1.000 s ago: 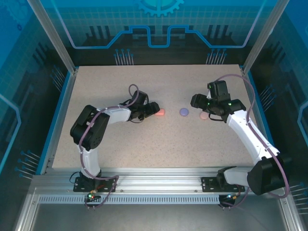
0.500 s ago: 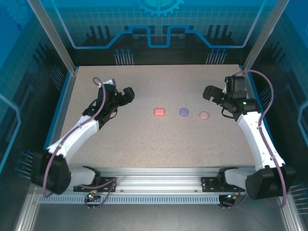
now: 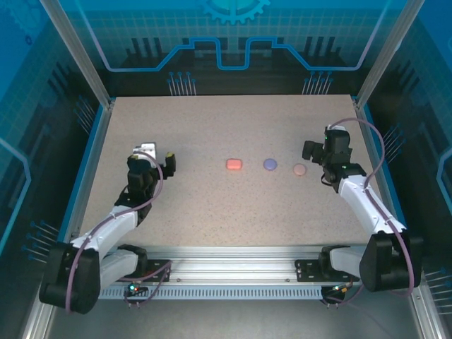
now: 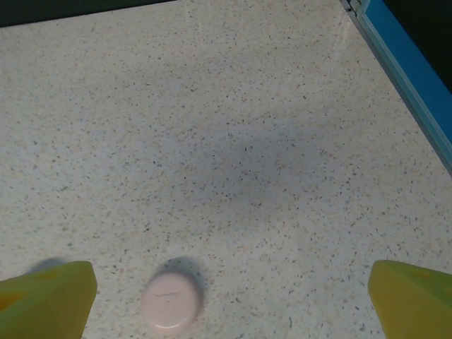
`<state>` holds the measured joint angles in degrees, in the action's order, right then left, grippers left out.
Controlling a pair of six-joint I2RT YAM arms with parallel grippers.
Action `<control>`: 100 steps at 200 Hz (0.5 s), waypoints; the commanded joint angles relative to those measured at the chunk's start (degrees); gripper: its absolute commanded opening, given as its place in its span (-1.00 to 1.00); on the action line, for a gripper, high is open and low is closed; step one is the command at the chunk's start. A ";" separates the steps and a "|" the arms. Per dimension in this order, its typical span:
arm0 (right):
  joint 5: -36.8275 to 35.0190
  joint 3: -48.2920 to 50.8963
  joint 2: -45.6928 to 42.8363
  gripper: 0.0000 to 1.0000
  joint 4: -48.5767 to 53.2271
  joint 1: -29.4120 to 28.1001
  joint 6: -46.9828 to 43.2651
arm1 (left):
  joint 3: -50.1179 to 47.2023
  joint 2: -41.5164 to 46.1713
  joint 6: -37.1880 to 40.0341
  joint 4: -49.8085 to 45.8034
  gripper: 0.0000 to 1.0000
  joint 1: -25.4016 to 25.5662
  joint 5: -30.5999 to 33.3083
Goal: Insert wireless bluetooth earbuds into charging case
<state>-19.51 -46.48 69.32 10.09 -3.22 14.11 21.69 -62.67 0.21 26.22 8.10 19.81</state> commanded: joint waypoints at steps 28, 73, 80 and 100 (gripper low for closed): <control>-1.92 11.45 -0.08 1.00 -24.97 -0.50 -10.35 | -5.84 -13.19 1.14 24.22 0.97 -2.79 -4.12; 1.21 20.04 5.66 1.00 -42.80 -2.80 -11.73 | -4.30 -21.25 0.88 28.35 0.98 -4.32 -8.69; 1.41 21.91 6.65 1.00 -46.31 -3.54 -12.96 | -3.60 -22.48 1.25 28.36 0.98 -4.29 -9.37; 1.86 28.05 10.39 1.00 -59.85 -4.40 -13.91 | -0.57 -23.94 2.53 23.48 0.98 -4.90 -14.09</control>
<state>-18.85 -23.88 76.31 -30.39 -6.11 2.68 17.39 -85.27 0.64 50.02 4.23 12.27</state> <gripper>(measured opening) 0.999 0.988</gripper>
